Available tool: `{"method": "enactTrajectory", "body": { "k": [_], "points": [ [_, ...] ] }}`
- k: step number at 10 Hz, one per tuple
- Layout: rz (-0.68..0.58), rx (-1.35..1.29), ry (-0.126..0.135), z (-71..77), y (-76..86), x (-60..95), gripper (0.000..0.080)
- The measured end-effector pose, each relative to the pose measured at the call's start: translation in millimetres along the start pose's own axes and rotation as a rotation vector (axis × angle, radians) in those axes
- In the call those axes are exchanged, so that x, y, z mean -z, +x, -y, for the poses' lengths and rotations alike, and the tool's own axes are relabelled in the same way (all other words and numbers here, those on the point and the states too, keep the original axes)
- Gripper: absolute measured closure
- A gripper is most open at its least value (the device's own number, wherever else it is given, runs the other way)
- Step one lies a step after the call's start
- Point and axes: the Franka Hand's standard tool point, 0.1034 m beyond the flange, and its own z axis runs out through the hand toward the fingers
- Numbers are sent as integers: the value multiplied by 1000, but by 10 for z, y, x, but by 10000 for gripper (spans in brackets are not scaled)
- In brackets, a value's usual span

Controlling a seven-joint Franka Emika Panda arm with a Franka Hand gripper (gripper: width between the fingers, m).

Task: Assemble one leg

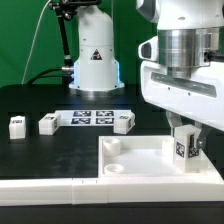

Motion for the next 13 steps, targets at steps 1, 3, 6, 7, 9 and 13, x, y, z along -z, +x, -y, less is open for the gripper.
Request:
{"method": "enactTrajectory", "body": {
  "k": [1,3,6,7,9,13],
  "points": [
    [0,7,0,-1,0,-2,347],
    [-8,197,-1,5,-2,-3,223],
    [-9,506,-2,17,-36,-4,154],
    [-9,652,-2,13,-21,-5,154],
    [-8,794,-3,10,-11,-5,151],
    [-23,1175,-24,10,-13,-4,151]
  ]
}}
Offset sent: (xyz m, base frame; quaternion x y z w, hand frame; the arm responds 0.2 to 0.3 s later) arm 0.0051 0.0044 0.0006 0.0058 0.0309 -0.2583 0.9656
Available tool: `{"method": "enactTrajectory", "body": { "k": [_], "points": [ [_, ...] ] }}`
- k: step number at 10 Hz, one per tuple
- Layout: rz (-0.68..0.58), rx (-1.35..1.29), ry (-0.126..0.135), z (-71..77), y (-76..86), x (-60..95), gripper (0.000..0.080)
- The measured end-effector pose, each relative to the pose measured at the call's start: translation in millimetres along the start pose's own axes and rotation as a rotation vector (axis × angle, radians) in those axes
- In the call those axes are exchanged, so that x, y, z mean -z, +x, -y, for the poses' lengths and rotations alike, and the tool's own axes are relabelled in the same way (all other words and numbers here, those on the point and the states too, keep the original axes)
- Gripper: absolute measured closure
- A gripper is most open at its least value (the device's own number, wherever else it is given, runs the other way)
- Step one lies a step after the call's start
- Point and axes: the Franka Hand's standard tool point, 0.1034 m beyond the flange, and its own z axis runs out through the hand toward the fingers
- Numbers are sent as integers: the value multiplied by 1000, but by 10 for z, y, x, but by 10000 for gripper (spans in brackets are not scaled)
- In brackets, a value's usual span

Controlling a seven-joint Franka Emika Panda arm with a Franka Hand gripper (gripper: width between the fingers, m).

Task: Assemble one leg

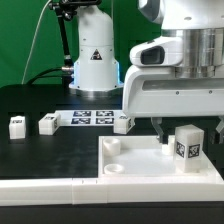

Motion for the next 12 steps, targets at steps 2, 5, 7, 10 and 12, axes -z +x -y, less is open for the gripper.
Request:
{"method": "enactTrajectory", "body": {
  "k": [2,5,7,10,12],
  "points": [
    [0,202,-14,-33,5,0,151],
    [0,243,-19,-43,5,-2,174],
    [0,228,-18,-42,5,-3,362],
    [1,131,-13,-31,-2,-8,508],
    [4,-153,-9,-11,-26,-24,508]
  ]
}}
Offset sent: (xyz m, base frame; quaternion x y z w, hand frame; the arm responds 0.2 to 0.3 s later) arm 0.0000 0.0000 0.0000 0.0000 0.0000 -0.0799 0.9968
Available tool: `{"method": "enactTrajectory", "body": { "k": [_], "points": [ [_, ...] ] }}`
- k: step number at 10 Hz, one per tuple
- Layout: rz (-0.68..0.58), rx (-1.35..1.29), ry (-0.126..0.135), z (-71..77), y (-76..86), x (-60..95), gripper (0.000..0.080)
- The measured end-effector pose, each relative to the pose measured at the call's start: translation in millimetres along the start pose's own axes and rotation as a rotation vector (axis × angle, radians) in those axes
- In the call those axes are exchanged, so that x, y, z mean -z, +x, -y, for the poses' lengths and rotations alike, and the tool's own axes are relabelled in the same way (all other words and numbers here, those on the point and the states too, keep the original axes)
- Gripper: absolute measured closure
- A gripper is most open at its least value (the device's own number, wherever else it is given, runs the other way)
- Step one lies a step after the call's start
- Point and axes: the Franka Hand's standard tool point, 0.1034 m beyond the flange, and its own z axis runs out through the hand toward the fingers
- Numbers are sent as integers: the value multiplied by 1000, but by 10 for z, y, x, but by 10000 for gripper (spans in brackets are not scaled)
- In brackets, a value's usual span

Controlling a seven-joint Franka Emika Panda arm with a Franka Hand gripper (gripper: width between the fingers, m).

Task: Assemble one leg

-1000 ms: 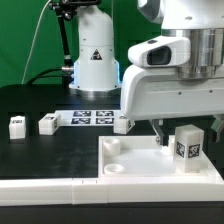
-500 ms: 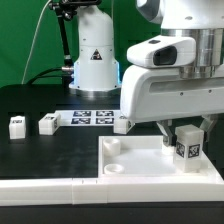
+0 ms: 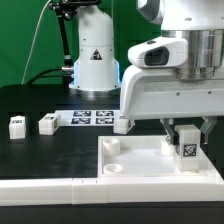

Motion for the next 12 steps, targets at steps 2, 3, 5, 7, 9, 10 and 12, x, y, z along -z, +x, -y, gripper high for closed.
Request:
{"method": "enactTrajectory", "body": {
  "k": [2,3,5,7,9,10,12],
  "points": [
    [-1,-226,2,1,-8,-10,508],
    [-6,-371,3,4,-7,-14,508],
    [-21,-598,13,10,4,-19,508],
    [-16,-889,25,17,-3,-19,508],
    [-6,-974,35,10,-1,-20,508],
    [-3,-1016,36,9,0,-20,508],
    [-4,-960,36,11,-3,-23,434]
  ]
}}
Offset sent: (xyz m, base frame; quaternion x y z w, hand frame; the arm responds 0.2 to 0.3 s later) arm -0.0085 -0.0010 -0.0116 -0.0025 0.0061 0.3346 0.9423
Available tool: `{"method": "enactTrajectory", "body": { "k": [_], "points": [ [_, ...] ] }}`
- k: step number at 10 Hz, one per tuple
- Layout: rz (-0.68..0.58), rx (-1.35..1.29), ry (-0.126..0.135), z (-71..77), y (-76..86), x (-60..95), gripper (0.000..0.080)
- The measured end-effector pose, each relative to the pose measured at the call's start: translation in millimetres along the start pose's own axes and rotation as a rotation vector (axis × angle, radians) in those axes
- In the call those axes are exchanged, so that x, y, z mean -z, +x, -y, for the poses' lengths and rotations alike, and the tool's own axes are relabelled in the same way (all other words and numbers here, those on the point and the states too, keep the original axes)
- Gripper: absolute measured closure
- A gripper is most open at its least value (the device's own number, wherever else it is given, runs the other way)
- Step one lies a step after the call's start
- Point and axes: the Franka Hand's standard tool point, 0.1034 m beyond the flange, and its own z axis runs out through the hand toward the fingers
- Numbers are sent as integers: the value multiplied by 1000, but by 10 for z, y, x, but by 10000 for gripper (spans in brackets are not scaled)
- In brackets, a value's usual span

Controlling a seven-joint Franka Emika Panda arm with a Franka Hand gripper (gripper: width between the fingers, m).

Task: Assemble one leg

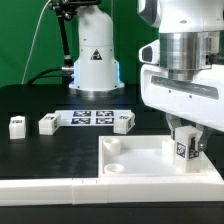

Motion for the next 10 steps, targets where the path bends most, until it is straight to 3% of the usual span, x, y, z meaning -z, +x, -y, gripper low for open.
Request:
{"method": "enactTrajectory", "body": {
  "k": [1,2,3,6,10],
  "points": [
    [0,22,2,1,9,1,266],
    [-3,92,5,2,29,3,266],
    [-9,216,14,13,37,2,172],
    [-24,519,28,49,23,9,151],
    [-35,897,19,55,30,15,150]
  ]
}}
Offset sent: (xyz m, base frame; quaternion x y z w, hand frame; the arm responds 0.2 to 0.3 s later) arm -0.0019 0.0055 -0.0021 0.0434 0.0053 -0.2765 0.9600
